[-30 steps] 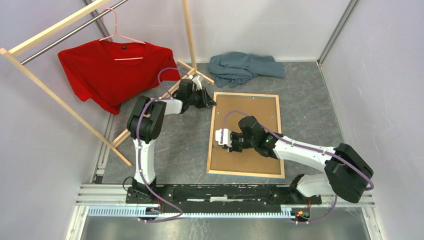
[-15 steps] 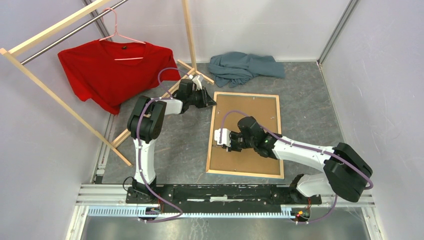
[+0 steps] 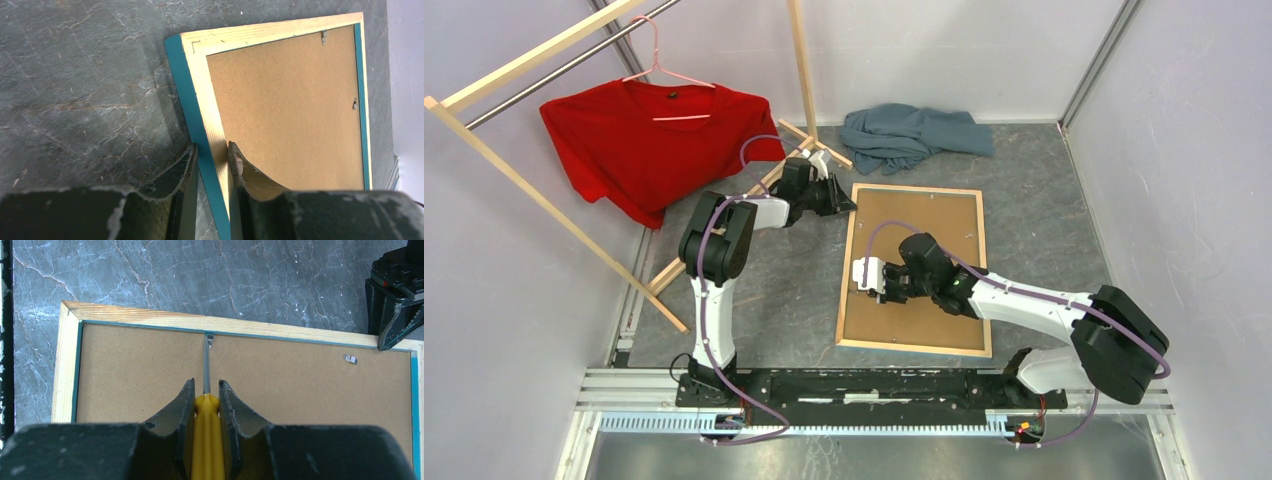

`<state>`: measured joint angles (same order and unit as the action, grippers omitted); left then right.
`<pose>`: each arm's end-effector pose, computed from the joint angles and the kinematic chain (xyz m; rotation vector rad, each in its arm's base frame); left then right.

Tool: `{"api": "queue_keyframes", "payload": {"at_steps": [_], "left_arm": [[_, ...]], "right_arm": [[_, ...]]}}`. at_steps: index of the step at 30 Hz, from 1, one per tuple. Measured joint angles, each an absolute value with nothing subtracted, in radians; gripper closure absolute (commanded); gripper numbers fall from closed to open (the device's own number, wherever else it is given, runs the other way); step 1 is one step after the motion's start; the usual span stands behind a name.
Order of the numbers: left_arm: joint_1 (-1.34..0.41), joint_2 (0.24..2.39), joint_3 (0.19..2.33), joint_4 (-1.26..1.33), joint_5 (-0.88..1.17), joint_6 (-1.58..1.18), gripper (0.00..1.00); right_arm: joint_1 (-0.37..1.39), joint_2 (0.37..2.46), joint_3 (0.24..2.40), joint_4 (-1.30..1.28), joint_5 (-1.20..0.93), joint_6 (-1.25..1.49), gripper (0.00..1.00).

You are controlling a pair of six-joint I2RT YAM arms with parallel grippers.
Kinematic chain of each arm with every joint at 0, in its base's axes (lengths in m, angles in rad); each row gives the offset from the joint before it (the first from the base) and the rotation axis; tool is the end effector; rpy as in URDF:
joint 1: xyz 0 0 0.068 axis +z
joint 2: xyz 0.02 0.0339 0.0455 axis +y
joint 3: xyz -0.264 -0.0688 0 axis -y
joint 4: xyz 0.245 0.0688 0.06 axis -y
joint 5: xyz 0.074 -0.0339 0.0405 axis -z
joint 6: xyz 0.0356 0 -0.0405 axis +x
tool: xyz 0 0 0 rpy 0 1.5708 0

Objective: Take the photo out of the frame
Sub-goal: Release the photo frame item from the photo frame.

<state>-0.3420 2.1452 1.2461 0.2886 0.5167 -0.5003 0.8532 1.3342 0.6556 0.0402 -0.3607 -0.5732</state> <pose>0.4170 -0.1671 0.1205 0.1313 2.2769 -1.0259 0.1698 0.2137 0.1991 -1.5973 1.5368 0.5535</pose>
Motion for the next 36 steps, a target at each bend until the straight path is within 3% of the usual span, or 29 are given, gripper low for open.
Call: {"api": "queue_keyframes", "payload": {"at_steps": [15, 36], "left_arm": [[-0.409, 2.118, 1.304, 0.143, 0.303, -0.483, 0.66], [-0.485, 2.087, 1.336, 0.048, 0.075, -0.391, 0.87]], "right_arm": [[0.853, 1.334, 0.656, 0.041, -0.353, -0.59, 1.0], [0.853, 1.334, 0.656, 0.041, -0.353, -0.593, 1.0]]}}
